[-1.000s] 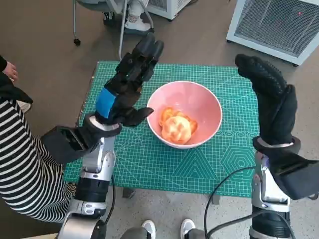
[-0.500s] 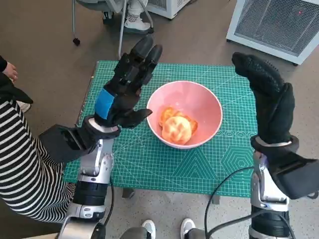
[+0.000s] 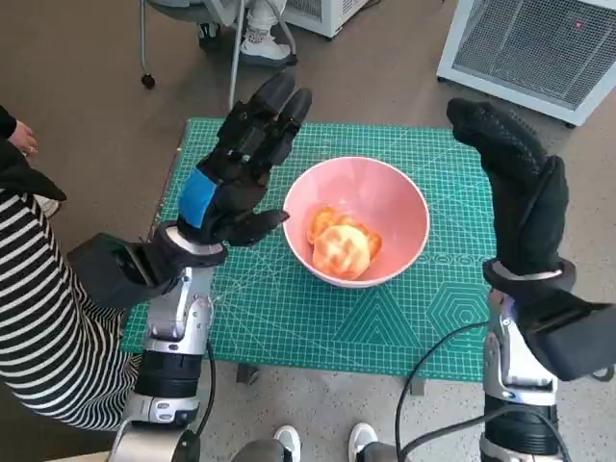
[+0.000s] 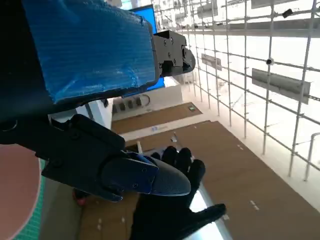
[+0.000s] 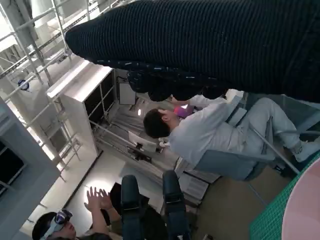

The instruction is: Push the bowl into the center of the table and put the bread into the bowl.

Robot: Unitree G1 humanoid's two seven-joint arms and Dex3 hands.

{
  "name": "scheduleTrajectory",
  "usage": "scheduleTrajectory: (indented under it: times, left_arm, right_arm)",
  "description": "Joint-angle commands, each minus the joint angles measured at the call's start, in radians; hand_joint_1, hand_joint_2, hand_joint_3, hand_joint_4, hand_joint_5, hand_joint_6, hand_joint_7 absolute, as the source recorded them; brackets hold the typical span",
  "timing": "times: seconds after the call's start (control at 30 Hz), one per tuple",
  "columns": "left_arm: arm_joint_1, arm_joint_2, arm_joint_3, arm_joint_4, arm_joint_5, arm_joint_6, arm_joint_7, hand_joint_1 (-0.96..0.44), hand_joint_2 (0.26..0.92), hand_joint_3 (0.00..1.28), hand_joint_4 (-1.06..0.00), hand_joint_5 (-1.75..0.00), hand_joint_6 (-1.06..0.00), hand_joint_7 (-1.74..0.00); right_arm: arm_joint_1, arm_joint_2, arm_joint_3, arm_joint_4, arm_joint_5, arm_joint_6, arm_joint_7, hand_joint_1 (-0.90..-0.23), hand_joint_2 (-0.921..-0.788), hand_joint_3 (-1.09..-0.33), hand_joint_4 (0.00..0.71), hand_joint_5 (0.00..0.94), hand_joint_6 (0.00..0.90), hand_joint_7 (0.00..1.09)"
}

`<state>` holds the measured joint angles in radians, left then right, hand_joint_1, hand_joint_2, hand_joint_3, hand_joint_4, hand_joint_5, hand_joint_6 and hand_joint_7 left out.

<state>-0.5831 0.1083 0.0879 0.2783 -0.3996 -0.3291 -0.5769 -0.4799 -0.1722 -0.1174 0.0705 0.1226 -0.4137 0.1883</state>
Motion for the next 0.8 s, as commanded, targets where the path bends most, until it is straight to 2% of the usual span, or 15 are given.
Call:
scheduleTrajectory:
  times: [0.03, 0.33, 0.5, 0.8]
  left_arm:
    - [0.009, -0.005, 0.013, -0.01, -0.022, 0.0, -0.015, -0.64, 0.917, 0.16, 0.0, 0.0, 0.0, -0.39]
    - [0.004, -0.017, 0.031, -0.002, -0.029, -0.003, -0.008, -0.33, 0.856, 0.15, -0.03, -0.01, 0.0, -0.54]
    - [0.008, -0.029, 0.037, -0.007, -0.022, 0.001, 0.011, -0.28, 0.84, 0.16, -0.06, -0.03, 0.0, -0.58]
    - [0.019, -0.052, 0.035, -0.027, -0.009, -0.006, 0.038, -0.27, 0.817, 0.19, -0.16, -0.08, 0.0, -0.66]
  right_arm:
    - [0.002, 0.01, 0.002, 0.02, 0.015, 0.004, 0.003, -0.806, -0.921, -0.695, 0.184, 0.005, 0.064, 0.5]
    - [-0.005, 0.014, 0.003, 0.034, 0.015, 0.004, 0.004, -0.802, -0.921, -0.688, 0.185, 0.005, 0.073, 0.49]
    - [-0.005, 0.013, 0.001, 0.042, 0.016, 0.003, 0.008, -0.8, -0.921, -0.688, 0.19, 0.006, 0.075, 0.49]
    - [0.005, 0.008, -0.003, 0.031, 0.024, 0.01, 0.016, -0.798, -0.921, -0.687, 0.194, 0.007, 0.078, 0.48]
